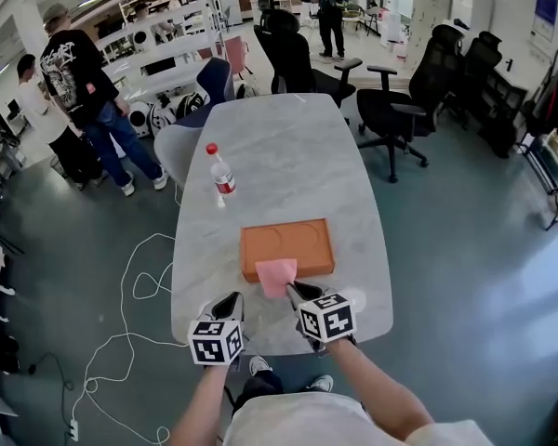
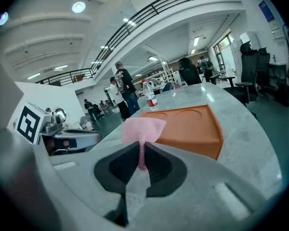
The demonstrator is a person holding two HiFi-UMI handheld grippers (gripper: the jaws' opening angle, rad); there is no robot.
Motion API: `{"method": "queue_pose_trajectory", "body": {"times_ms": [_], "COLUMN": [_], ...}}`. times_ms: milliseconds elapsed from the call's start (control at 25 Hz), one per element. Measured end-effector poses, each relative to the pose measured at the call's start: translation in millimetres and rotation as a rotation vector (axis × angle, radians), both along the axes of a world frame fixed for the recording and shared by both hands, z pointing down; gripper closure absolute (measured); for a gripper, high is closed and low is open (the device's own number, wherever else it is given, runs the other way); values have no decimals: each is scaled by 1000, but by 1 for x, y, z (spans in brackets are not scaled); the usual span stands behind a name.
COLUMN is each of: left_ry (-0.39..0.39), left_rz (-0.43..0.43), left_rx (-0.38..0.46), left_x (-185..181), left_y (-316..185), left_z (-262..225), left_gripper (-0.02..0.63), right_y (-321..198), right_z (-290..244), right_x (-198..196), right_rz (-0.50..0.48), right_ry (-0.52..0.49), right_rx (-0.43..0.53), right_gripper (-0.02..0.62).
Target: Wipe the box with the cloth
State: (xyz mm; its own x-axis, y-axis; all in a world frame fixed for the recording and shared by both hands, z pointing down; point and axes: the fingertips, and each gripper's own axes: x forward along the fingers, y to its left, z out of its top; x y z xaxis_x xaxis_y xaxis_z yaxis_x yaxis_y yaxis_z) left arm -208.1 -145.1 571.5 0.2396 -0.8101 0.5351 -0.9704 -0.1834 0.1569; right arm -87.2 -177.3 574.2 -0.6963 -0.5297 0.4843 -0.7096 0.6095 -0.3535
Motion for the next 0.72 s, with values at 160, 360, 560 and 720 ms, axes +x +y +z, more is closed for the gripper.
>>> {"method": "queue_pose_trajectory", "body": {"times_ms": [160, 360, 560, 720], "left_ry": [-12, -30, -42, -46], "left_rz": [-22, -27, -32, -37], "left_rx": [6, 2, 2, 0], "left_x": [-11, -24, -34, -42], "left_y": [8, 18, 21, 21], "left_z": [-4, 0, 1, 2], "left_gripper": [591, 591, 591, 591], "right_y": [10, 21, 24, 17], "right_z": [7, 24, 45, 59], "right_x": [-36, -75, -99, -105], "right_rz": [-88, -160, -190, -146], "right_ry": [15, 21, 26, -6], "right_rx": [10, 1, -54, -143], "right_gripper": [561, 561, 561, 561]}}
